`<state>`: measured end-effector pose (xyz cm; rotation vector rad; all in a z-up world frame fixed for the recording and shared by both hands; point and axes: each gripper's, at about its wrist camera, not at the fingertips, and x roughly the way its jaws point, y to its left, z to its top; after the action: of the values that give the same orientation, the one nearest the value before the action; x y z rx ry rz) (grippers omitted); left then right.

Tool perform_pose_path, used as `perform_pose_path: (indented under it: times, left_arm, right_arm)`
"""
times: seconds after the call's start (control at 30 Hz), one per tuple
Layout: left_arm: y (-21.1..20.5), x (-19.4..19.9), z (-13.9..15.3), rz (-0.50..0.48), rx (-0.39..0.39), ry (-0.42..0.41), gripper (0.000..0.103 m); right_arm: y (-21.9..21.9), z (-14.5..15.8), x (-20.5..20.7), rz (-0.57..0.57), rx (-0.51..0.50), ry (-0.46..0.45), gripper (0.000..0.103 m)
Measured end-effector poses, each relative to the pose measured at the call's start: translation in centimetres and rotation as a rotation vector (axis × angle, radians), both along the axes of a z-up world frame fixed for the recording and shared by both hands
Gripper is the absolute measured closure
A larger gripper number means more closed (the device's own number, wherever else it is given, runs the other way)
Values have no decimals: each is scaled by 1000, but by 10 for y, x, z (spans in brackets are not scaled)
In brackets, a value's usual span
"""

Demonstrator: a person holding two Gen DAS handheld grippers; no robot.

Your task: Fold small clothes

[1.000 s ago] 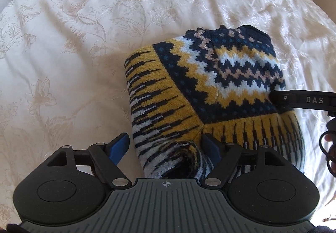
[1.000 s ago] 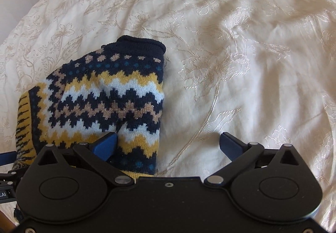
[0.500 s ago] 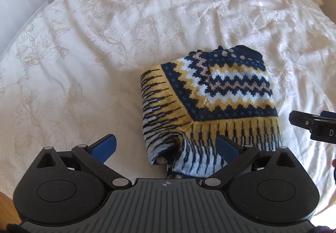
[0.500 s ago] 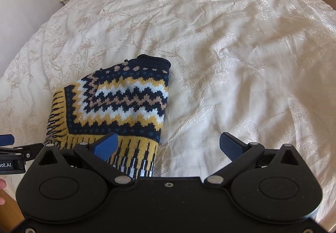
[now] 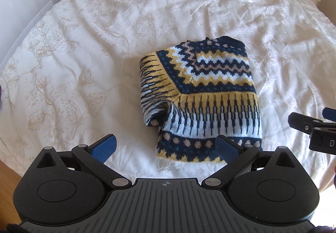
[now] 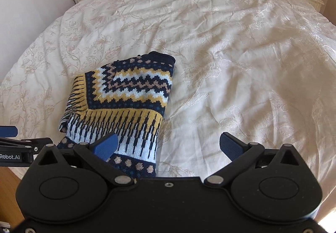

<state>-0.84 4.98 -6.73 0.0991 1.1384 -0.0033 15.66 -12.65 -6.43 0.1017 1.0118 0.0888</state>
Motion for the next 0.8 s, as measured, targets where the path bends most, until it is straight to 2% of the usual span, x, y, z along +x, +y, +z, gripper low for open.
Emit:
perform_pose_path:
  times: [0.2, 0.4, 0.6, 0.8]
  left_arm:
    - [-4, -16, 12, 6, 16, -34, 2]
    - [-8, -23, 21, 10, 38, -77, 2]
    - [-15, -24, 23, 3, 66, -72, 2]
    - [-15, -26, 23, 13, 28, -54, 2]
  right_arm:
    - [2, 9, -16, 32, -1, -46, 1]
    - [1, 16, -25, 2, -25, -67, 1]
    - [4, 22, -27, 13, -30, -76, 1]
    - [8, 23, -27, 20, 16, -44, 1]
